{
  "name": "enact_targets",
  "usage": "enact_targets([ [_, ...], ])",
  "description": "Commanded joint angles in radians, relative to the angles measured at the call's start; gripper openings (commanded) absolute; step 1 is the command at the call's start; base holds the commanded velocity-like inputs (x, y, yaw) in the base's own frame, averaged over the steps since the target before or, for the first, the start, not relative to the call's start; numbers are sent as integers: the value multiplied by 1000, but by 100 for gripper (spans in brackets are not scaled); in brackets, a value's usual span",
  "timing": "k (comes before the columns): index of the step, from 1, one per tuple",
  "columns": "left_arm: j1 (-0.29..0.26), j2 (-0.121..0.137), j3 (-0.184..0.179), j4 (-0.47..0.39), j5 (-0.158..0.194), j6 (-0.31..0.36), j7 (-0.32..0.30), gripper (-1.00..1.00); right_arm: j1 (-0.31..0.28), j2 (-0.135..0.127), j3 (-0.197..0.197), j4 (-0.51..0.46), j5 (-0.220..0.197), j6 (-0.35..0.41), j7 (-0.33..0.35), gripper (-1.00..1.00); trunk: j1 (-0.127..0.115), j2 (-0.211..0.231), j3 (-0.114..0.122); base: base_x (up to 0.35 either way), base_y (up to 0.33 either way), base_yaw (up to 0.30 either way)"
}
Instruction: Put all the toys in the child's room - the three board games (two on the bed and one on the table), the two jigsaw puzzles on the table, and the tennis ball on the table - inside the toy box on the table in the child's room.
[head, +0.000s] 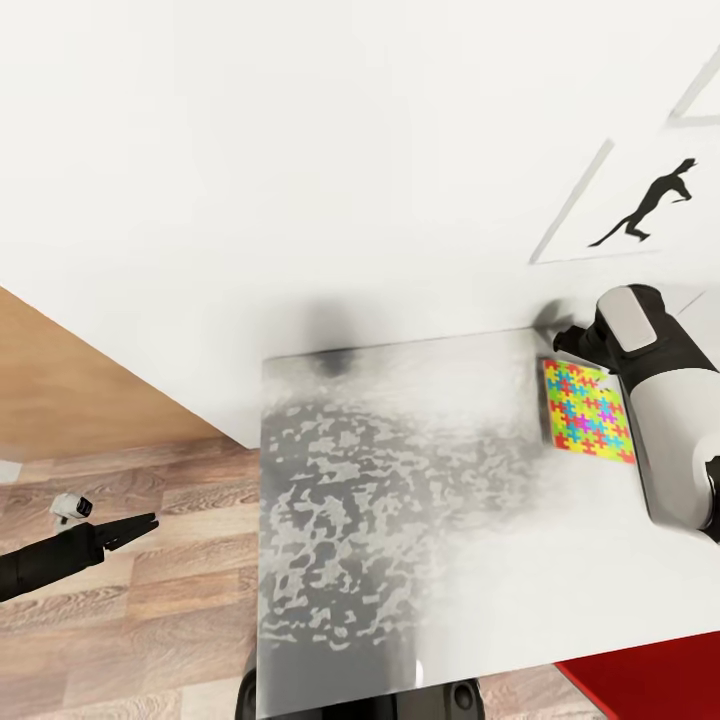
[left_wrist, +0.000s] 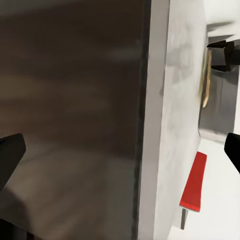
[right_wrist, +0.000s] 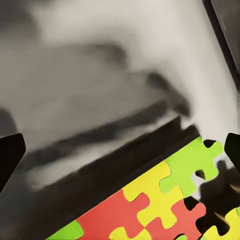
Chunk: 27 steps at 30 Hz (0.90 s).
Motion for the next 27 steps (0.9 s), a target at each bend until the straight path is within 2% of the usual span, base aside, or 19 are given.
enact_targets([
  [1,-1,0,0,0,3,10,-1,100,0,-1,3,-1,-23,-1,-9,100,1,-1,-2,0,0,0],
  [18,0,1,0,0,3,10,-1,100,0,-1,3,-1,-23,-1,-9,100,1,-1,-4,-1,0,0],
  [27,-1,0,0,0,3,10,-1,100,0,-1,3,-1,-23,-1,-9,100,1,-1,-4,-108,0,0],
])
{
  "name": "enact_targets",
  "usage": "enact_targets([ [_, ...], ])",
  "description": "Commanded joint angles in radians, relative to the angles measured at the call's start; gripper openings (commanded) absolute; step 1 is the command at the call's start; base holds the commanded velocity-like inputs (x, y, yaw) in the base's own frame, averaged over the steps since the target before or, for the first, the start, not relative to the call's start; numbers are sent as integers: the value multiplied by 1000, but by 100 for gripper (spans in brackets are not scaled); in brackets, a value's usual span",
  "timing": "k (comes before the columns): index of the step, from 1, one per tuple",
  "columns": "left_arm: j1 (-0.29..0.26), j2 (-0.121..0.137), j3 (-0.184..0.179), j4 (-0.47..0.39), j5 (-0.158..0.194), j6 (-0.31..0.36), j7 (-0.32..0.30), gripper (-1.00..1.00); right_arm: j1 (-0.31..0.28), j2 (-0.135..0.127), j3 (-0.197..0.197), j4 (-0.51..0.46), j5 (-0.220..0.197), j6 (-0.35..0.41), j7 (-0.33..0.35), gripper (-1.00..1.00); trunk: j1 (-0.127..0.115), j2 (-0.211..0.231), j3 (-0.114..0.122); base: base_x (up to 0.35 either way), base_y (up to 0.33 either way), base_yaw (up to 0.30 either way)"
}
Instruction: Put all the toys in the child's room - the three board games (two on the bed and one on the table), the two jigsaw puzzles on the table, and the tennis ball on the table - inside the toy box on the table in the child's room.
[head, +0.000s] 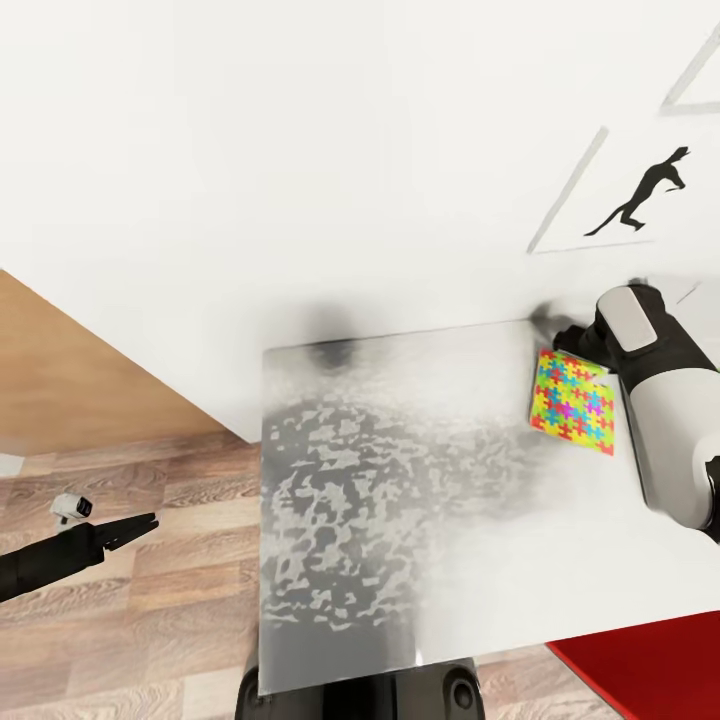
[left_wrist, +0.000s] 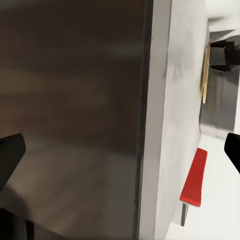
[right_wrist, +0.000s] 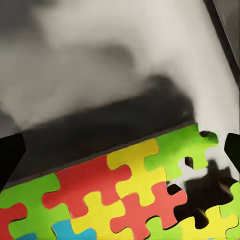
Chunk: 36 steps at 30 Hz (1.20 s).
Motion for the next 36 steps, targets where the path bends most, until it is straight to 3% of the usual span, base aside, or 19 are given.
enact_targets([
  [1,0,0,0,0,3,10,-1,100,0,-1,3,1,-17,2,-9,100,1,-1,-1,-44,0,0],
  [36,0,0,0,0,4,10,-1,100,-2,-1,2,1,-17,4,-9,100,1,-1,-1,-104,35,0],
])
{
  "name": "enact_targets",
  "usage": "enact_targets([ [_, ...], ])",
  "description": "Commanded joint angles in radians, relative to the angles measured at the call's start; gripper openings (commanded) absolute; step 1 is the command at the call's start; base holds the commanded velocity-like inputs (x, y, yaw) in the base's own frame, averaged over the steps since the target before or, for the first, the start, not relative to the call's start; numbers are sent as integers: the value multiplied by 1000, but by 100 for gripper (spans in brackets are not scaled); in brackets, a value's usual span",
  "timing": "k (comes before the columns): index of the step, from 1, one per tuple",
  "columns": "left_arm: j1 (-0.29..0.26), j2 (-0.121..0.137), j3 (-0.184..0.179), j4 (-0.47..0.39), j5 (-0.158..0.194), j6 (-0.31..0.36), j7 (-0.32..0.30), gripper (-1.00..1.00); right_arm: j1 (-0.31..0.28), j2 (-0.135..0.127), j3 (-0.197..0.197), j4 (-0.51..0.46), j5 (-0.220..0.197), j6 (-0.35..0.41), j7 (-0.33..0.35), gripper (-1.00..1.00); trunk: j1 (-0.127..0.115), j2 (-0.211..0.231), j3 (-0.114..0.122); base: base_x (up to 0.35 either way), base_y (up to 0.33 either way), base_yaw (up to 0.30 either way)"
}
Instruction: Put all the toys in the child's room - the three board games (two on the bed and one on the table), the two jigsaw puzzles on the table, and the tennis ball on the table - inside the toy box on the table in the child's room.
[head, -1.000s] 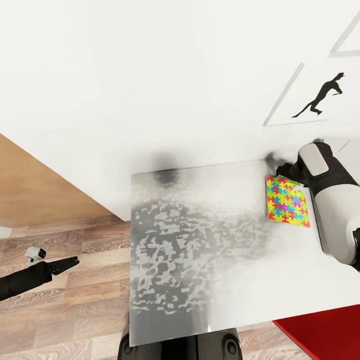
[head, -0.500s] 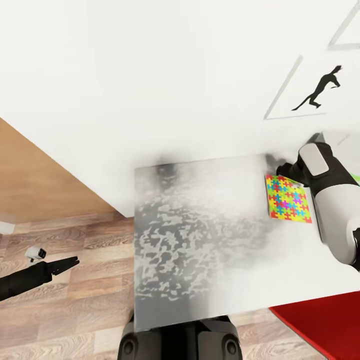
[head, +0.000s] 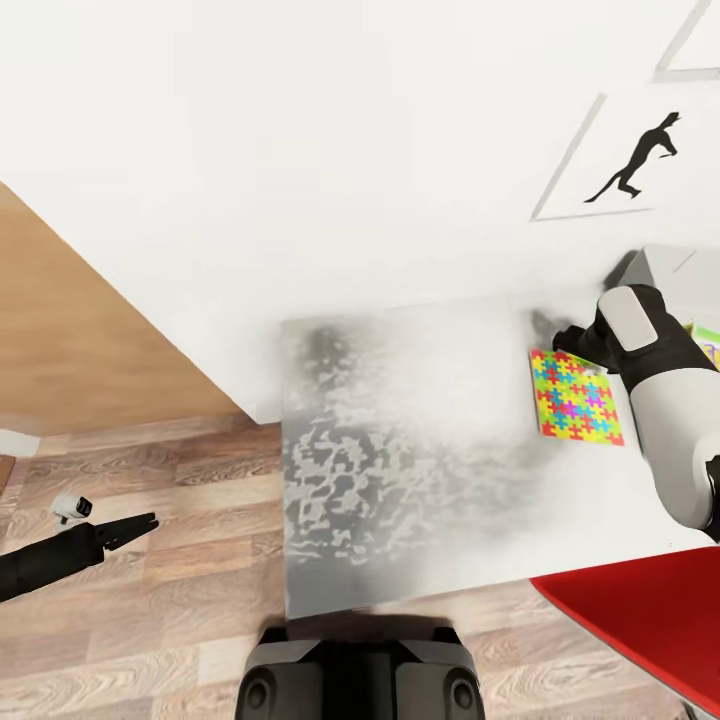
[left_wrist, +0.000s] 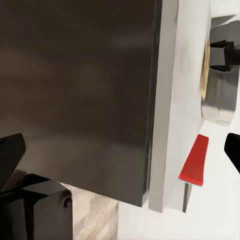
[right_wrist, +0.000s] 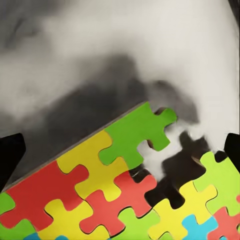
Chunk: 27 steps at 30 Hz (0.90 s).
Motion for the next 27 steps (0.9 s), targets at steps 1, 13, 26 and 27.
enact_targets([
  [1,0,1,0,0,3,10,-1,100,-1,-1,5,-1,-10,3,-9,100,0,-2,-1,-175,62,0],
  [13,-1,2,1,0,3,12,-1,100,-1,0,5,-1,-11,3,-9,100,0,-2,-1,-236,118,0],
  [26,-1,2,0,0,3,13,-1,100,-1,1,5,-6,-11,4,-9,100,0,-2,-1,-162,92,0],
  [27,-1,2,0,0,3,12,-1,100,-1,1,5,-8,-11,4,-9,100,0,-2,-1,-18,11,0],
])
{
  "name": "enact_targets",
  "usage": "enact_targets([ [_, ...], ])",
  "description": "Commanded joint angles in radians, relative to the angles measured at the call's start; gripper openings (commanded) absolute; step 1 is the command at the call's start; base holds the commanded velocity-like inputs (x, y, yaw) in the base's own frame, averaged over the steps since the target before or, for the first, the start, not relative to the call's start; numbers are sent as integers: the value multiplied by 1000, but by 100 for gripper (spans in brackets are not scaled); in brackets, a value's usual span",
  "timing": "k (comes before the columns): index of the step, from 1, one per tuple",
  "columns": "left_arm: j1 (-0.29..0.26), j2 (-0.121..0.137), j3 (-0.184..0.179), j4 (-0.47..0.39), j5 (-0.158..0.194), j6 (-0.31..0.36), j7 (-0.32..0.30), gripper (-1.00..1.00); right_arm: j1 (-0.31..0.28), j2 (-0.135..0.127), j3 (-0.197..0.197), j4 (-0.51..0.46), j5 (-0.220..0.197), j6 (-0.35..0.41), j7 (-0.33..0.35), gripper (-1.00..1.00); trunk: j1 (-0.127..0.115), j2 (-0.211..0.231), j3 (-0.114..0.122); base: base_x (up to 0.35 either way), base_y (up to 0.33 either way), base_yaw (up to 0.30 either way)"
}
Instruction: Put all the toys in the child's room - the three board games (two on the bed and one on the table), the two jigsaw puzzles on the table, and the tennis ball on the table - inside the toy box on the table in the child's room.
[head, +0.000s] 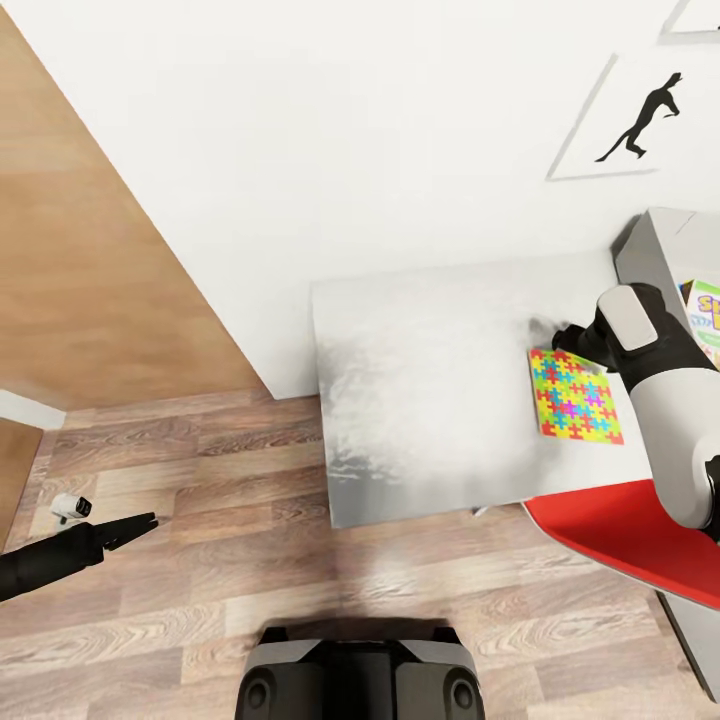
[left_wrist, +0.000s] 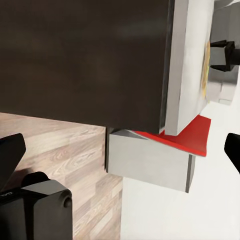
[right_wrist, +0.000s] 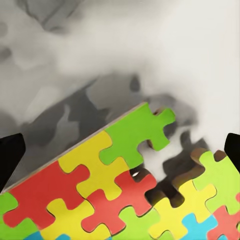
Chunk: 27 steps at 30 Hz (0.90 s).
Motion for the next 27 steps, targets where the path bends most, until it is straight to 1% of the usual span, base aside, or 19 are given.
enact_targets([
  [1,0,0,0,0,3,10,-1,100,-1,-1,5,-3,-10,3,-9,100,1,-2,-1,-14,9,0],
  [5,-1,0,-1,0,3,10,-1,100,-1,-1,6,-13,-10,4,-9,100,1,-2,-1,-71,10,0],
  [11,0,0,-1,0,3,10,-1,100,-1,-1,5,-18,-10,5,-10,100,1,-2,-1,-194,75,0],
  [27,0,0,4,0,4,10,-1,100,-1,0,5,-18,-10,6,-10,100,1,-2,-1,-178,31,0],
])
